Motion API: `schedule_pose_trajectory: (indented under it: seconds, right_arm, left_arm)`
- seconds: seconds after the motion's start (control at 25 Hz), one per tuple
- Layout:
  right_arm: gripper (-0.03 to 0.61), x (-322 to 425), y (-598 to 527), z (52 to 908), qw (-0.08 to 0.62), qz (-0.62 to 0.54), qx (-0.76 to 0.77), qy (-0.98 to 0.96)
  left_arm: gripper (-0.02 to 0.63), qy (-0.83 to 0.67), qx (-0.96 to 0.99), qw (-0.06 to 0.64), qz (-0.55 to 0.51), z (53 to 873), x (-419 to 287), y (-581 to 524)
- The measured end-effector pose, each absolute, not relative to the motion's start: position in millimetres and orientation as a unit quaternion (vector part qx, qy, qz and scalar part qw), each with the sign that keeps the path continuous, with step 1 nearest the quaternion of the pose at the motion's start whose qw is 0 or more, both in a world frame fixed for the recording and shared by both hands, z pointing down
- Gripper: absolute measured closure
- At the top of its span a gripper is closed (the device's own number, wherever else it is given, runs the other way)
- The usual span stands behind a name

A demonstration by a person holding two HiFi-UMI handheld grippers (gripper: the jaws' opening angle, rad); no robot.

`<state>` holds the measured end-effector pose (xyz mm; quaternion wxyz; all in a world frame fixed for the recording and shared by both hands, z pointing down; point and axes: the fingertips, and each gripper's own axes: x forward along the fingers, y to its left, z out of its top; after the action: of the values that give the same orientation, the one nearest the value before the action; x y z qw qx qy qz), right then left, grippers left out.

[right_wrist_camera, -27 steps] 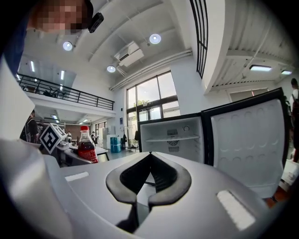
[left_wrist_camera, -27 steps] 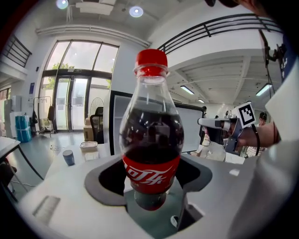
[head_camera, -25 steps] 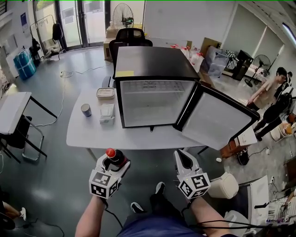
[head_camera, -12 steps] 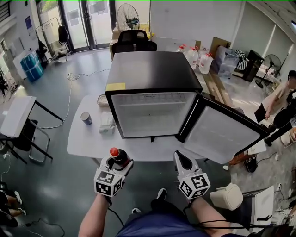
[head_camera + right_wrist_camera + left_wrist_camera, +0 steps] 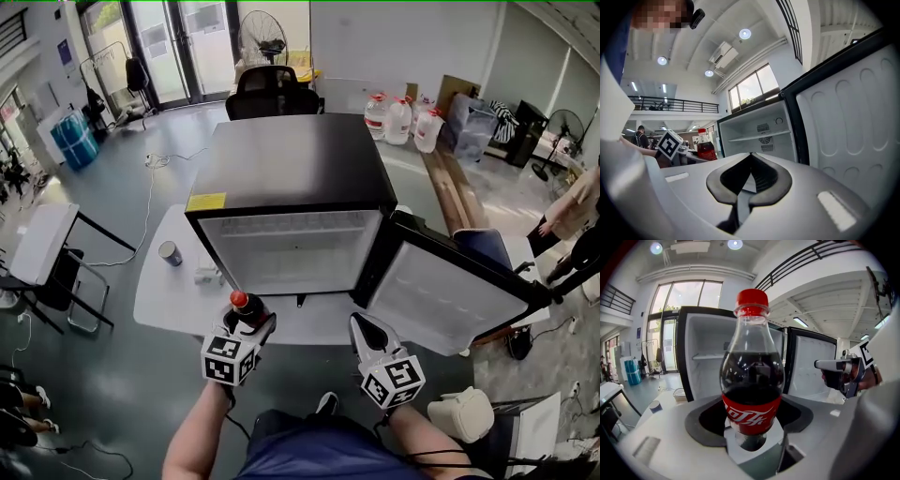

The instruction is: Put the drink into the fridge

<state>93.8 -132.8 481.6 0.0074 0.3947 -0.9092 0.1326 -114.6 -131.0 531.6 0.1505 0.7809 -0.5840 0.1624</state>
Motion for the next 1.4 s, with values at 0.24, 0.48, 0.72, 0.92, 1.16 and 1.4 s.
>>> schedule_pose_trajectory:
  seconds: [0.24, 0.48, 0.72, 0.92, 1.16, 1.4]
  right_arm:
    - [0.575, 115, -139, 492, 0.004, 0.151, 0.415, -0.897]
    - [0.575, 140, -139, 505, 0.012, 0.165, 0.467, -0.869]
    - [0.575, 159, -132, 506, 0.019, 0.169, 0.517, -0.839]
    - [0.575, 173, -125, 507, 0.025, 0.171, 0.555, -0.814]
    - [0.575, 186, -117, 504, 0.034, 0.164, 0.595, -0.786]
    - [0.575, 193, -106, 514, 0.044, 0.177, 0.625, -0.759]
  left_arm:
    - [0.301, -0.572, 0.787, 0.158, 0.168, 550, -106, -170]
    - [0.301, -0.559, 0.795, 0.153, 0.180, 571, -103, -207]
    - [0.301, -0.532, 0.809, 0.164, 0.188, 592, -95, -241]
    - [0.301, -0.521, 0.816, 0.157, 0.195, 609, -93, -268]
    - [0.301, -0.511, 0.819, 0.154, 0.210, 632, -92, -299]
    - [0.301, -0.497, 0.826, 0.164, 0.209, 644, -82, -331]
